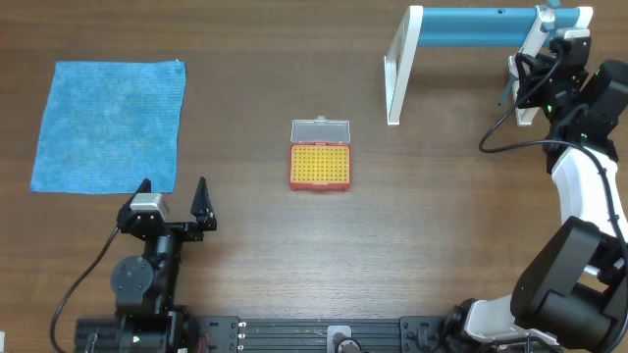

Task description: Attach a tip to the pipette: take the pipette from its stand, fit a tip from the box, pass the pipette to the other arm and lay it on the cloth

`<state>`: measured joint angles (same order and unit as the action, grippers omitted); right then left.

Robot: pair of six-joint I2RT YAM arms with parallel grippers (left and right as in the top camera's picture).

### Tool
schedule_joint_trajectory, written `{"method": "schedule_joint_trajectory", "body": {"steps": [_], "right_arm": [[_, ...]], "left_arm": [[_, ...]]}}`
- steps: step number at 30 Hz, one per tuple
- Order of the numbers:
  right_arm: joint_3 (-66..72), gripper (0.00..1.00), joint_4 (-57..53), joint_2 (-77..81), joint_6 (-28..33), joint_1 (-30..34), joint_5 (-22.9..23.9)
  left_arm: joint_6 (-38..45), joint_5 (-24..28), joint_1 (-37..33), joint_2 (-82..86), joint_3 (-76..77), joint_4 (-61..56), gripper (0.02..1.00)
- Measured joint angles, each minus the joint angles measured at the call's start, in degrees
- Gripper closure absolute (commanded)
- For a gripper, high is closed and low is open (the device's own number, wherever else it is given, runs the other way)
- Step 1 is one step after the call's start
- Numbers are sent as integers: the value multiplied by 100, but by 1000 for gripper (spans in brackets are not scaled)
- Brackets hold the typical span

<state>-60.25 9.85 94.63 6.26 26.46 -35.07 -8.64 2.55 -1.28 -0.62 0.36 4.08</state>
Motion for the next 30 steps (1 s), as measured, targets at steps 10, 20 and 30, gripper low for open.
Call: {"method": "schedule_joint_trajectory", "body": {"steps": [10,20,30], "right_arm": [[0,921,-2,0,0,0,0],[0,925,-44,-94,0,0,4],[0,923,-44,-754,-20,0,0]], "left_arm": [[2,0,0,0,0,-2,18],[0,0,0,0,0,-2,18],[0,0,0,0,0,-2,18]]}}
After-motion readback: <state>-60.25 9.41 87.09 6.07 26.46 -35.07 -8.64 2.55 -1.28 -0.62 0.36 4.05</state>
